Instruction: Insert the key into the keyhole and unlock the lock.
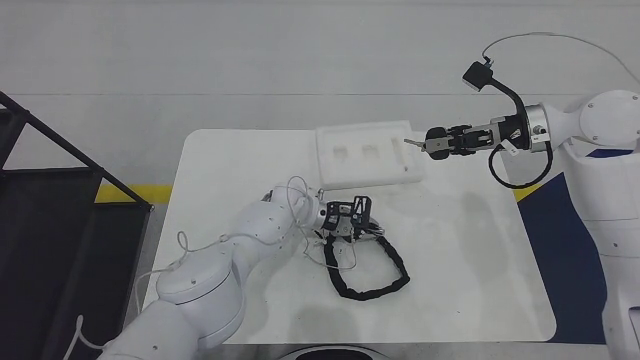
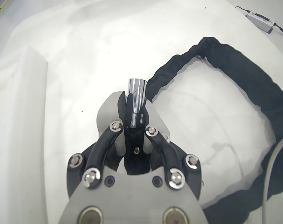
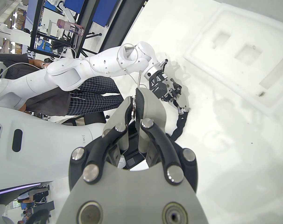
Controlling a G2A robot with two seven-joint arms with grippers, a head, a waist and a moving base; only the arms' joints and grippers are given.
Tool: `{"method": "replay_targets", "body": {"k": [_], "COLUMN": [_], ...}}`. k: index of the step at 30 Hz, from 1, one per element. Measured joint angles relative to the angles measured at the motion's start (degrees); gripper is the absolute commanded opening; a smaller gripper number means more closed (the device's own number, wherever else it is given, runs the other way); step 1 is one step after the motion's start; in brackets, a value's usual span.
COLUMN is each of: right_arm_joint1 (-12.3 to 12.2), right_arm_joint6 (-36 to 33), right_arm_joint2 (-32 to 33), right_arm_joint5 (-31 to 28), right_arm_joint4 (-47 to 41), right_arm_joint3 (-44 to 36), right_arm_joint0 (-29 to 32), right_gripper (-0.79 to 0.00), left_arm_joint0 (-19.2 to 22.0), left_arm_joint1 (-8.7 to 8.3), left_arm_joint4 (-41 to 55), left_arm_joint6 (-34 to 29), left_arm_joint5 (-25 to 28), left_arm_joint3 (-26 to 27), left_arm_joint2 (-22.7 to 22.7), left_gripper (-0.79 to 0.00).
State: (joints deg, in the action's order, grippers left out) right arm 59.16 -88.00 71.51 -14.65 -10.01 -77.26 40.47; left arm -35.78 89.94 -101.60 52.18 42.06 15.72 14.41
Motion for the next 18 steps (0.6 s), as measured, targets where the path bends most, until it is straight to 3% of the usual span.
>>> {"method": "replay_targets", "body": {"k": [11, 18], "right_arm_joint1": [0.0, 0.0], "right_arm_joint6": [0.0, 0.0], "right_arm_joint2": [0.0, 0.0], "right_arm_joint5": [0.0, 0.0], "right_arm_joint4": [0.0, 0.0], "right_arm_joint3": [0.0, 0.0], "right_arm_joint0": [0.0, 0.0], "right_gripper": [-0.785, -0.785], "left_arm_joint0": [0.1, -0.1], "left_arm_joint1": [-1.42, -5.16], "left_arm_joint4": [5.2, 12.5], "left_arm_joint6": [7.4, 7.3], "left_arm_joint5": [2.8, 2.7], "left_arm_joint3": [1.5, 10.3], "left_arm_joint2": [1.9, 2.6], "left_gripper": [-0.785, -0.785]}}
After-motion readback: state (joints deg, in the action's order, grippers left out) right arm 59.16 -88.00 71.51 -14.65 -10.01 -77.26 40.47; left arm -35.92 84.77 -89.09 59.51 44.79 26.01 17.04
